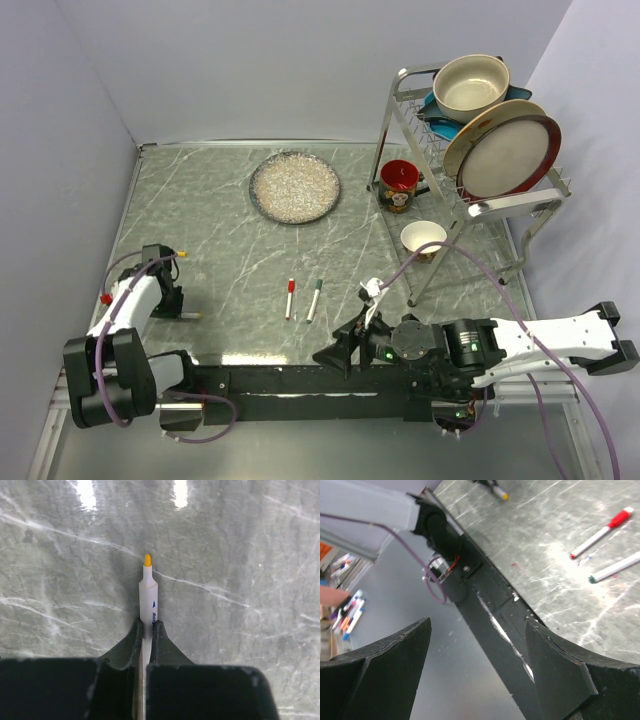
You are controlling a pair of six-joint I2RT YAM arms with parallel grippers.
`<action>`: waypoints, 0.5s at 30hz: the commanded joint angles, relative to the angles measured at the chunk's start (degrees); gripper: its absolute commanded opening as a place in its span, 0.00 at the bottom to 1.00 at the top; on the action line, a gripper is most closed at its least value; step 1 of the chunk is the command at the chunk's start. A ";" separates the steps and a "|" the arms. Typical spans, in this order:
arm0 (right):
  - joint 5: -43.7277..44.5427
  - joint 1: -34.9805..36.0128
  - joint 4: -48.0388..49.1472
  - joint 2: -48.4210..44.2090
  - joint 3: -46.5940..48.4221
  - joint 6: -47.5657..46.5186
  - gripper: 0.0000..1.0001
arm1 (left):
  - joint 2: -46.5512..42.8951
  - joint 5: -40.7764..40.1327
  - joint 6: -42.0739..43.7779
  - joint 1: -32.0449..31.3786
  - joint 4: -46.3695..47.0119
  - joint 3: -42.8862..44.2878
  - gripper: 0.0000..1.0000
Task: Insert the pens into the pen caps
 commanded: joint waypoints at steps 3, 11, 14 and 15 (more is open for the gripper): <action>-6.67 0.15 8.10 2.14 1.94 -2.96 0.83 | -9.31 5.11 9.67 0.09 5.97 -0.90 0.01; -8.43 -0.64 9.69 13.12 11.24 -5.94 0.84 | -33.67 35.15 27.27 -0.08 19.39 -2.48 0.01; -12.63 -3.09 11.00 17.69 14.58 -7.88 0.84 | -42.72 50.40 31.48 -0.08 25.63 -2.83 0.01; -17.61 -5.89 12.84 19.18 14.95 -7.89 0.84 | -44.05 52.82 32.10 -0.08 26.62 -2.83 0.01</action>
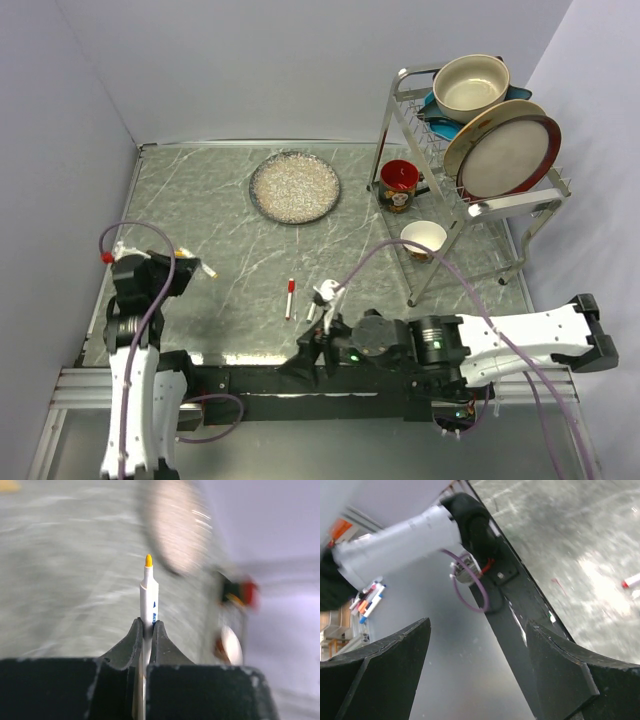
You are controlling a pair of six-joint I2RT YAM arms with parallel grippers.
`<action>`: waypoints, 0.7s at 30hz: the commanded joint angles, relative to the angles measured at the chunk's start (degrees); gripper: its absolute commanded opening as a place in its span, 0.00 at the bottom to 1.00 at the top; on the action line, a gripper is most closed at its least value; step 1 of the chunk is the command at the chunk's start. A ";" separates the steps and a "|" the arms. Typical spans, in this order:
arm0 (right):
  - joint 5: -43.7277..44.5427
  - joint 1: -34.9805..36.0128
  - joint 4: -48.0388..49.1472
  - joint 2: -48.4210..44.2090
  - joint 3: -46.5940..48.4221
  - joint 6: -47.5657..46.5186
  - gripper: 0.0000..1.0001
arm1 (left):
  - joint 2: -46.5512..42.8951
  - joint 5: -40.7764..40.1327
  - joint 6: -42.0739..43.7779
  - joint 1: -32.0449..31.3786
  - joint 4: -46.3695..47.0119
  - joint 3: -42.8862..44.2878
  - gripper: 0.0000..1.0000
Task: Insert the pens into the pen caps
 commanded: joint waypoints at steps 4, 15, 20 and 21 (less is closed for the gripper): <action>-12.83 -9.87 9.18 4.84 6.34 -3.54 0.84 | -10.64 30.26 8.11 -0.93 14.31 -1.19 0.01; -20.99 -20.77 14.01 10.37 7.93 -8.72 0.82 | -15.65 44.15 -1.28 -4.28 30.92 -6.55 0.01; -22.93 -21.74 15.94 15.11 10.73 -10.66 0.77 | -15.57 45.21 -5.07 -4.63 35.06 -7.26 0.01; -23.03 -21.91 16.04 15.82 11.35 -10.57 0.77 | -15.48 45.30 -5.95 -4.89 35.50 -7.17 0.01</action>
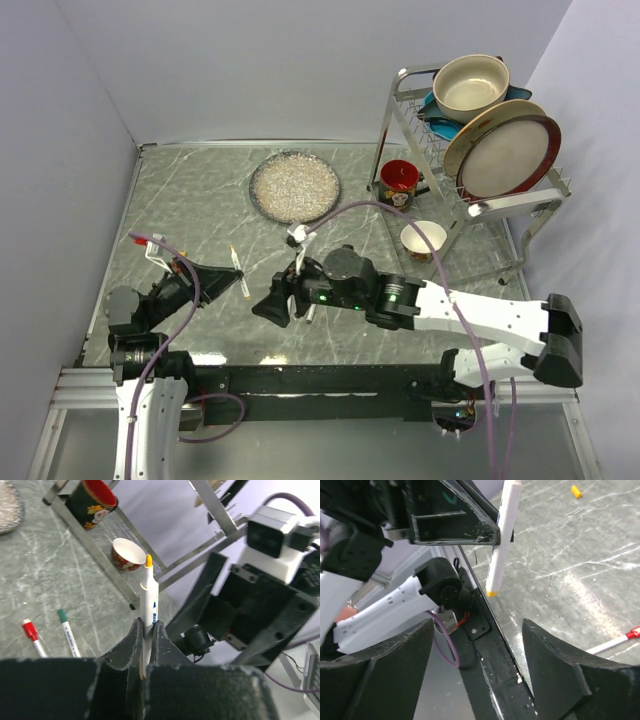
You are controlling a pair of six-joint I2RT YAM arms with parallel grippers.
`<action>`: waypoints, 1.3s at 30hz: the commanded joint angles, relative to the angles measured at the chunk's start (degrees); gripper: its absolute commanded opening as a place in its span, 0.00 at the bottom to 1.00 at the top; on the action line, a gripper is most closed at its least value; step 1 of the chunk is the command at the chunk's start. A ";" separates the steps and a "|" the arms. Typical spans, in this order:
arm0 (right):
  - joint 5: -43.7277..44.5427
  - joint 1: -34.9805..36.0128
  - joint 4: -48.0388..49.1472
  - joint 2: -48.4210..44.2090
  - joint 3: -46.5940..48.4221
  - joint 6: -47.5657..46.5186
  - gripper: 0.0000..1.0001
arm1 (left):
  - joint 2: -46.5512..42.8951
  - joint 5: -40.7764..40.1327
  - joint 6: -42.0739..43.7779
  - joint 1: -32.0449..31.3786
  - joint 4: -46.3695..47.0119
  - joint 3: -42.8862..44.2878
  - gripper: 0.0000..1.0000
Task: Insert the pens into the pen caps
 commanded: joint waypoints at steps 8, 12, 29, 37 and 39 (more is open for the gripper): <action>-3.82 -0.83 8.99 8.20 7.06 -0.24 0.64 | 1.07 3.84 -8.00 -1.29 10.53 1.34 0.01; -3.29 -0.83 10.23 9.18 7.24 1.07 0.37 | 1.42 4.11 -9.68 -1.38 12.29 1.78 0.01; -8.30 -0.83 11.28 7.77 2.15 3.01 0.00 | 4.06 0.24 -2.49 -1.29 9.07 4.76 0.39; -8.92 -0.91 12.07 6.63 0.21 3.01 0.00 | 5.20 0.50 -1.06 -1.38 7.99 5.21 0.01; -8.65 -0.83 12.34 6.45 0.12 3.18 0.02 | 4.94 0.85 -1.33 -1.38 7.64 4.51 0.01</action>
